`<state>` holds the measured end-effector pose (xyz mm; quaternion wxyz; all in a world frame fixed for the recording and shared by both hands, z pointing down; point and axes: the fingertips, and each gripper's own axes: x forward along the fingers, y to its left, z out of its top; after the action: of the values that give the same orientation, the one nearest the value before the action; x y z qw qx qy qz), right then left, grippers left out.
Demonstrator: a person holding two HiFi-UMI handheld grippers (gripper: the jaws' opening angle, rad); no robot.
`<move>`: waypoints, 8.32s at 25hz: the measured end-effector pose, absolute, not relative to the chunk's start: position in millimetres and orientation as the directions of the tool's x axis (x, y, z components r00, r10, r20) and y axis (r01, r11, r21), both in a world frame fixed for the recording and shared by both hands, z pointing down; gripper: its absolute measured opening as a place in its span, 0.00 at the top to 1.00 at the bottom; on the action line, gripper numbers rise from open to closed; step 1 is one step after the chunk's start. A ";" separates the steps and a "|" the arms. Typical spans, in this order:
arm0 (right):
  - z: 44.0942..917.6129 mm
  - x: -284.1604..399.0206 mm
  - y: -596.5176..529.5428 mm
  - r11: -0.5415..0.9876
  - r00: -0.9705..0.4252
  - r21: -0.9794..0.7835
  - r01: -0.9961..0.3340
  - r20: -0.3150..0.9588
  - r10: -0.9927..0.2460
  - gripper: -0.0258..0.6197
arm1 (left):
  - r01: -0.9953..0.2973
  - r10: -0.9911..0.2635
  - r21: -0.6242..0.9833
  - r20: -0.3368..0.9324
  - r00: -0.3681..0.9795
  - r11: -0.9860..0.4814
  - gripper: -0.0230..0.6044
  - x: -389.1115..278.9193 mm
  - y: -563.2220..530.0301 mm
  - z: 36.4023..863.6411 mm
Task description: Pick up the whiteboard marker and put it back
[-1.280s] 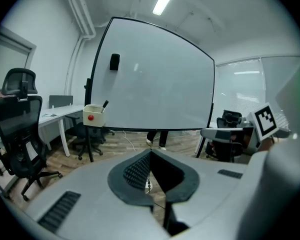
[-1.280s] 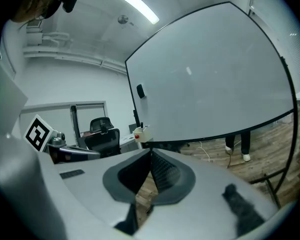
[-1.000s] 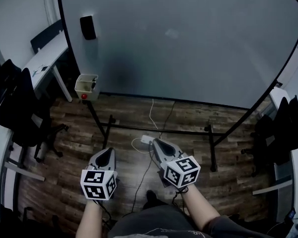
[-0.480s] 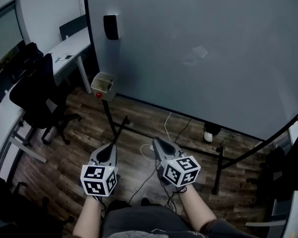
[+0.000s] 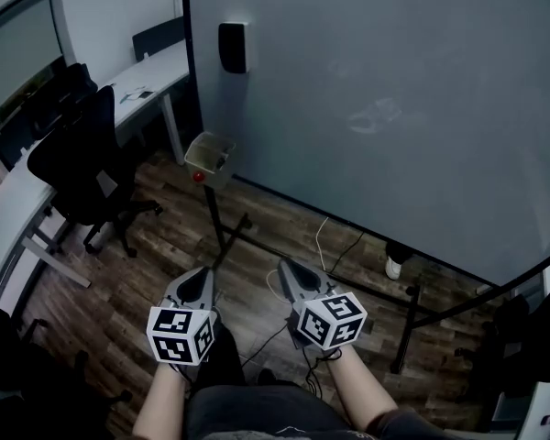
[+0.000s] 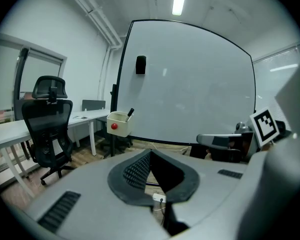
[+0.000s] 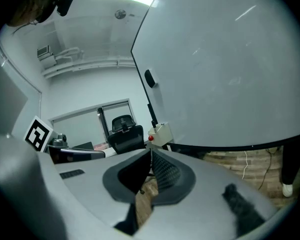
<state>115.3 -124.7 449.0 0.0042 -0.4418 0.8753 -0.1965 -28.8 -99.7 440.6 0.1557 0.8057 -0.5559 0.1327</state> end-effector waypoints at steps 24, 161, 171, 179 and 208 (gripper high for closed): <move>433.6 12.4 -300.9 0.573 -0.635 -0.317 -0.756 0.139 -0.760 0.92 | -0.926 -0.855 0.152 0.356 0.377 -0.345 0.94 -109.4 -283.1 444.1; 348.3 -3.9 -282.9 0.690 -0.690 -0.115 -0.714 -0.049 -0.722 0.82 | -0.929 -0.904 0.112 0.214 0.369 -0.352 0.94 -125.4 -272.0 397.1; 353.9 -26.7 -348.6 0.669 -0.672 -0.105 -0.735 -0.009 -0.740 0.82 | -0.913 -0.884 0.122 0.230 0.406 -0.388 0.94 -138.6 -338.0 398.3; 378.7 -39.8 -378.9 0.643 -0.650 -0.108 -0.758 0.045 -0.758 0.82 | -0.906 -0.870 0.141 0.256 0.422 -0.398 0.94 -152.1 -369.3 412.9; 414.5 -37.5 -381.1 0.615 -0.621 -0.088 -0.784 0.115 -0.775 0.82 | -0.888 -0.841 0.147 0.285 0.461 -0.437 0.94 -136.1 -369.1 429.2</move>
<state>-37.5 -381.1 414.5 -0.0327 -0.4341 0.8979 -0.0648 -136.1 -369.1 429.2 0.1384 0.8433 -0.5123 0.0847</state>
